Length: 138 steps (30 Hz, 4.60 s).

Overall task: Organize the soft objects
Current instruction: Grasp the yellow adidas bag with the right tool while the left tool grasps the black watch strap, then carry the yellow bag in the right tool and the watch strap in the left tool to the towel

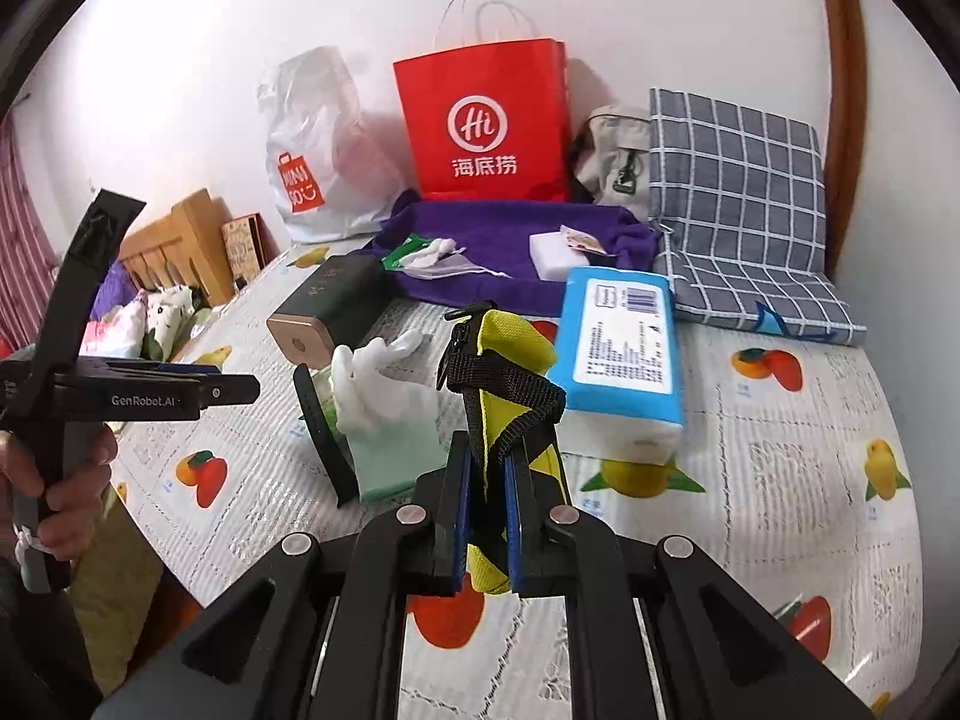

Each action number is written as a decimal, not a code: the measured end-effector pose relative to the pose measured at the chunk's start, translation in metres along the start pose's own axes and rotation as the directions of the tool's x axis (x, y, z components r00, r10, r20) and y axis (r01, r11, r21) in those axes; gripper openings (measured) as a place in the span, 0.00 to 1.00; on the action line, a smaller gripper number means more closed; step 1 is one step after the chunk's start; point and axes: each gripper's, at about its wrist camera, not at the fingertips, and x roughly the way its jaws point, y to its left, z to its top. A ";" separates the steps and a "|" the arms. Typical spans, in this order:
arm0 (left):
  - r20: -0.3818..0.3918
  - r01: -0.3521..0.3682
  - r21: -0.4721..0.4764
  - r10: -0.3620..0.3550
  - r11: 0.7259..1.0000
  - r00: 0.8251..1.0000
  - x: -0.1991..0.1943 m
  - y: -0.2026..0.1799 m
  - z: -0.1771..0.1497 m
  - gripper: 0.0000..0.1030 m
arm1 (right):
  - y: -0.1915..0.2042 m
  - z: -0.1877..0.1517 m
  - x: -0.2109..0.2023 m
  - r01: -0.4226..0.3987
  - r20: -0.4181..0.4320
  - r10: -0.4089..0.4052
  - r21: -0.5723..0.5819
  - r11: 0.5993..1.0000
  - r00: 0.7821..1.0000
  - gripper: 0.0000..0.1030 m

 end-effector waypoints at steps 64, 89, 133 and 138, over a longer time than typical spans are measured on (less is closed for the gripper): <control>-0.043 0.086 -0.192 -0.096 0.978 0.994 0.066 0.011 -0.017 0.29 | -0.072 -0.054 0.085 0.189 -0.165 -0.176 0.065 0.980 0.970 0.66; 0.043 0.133 -0.206 -0.127 0.969 0.991 0.037 0.048 -0.025 0.06 | -0.049 -0.041 0.042 0.139 -0.120 -0.128 0.095 0.986 0.985 0.59; -0.057 -0.110 -0.103 0.105 0.989 0.993 0.077 0.025 -0.011 0.19 | -0.040 -0.011 0.048 0.106 -0.112 -0.099 0.054 0.993 0.989 0.59; -0.024 -0.110 -0.117 0.108 0.987 0.994 0.061 0.032 -0.008 0.19 | -0.041 -0.007 0.034 0.113 -0.085 -0.108 0.059 0.992 0.991 0.59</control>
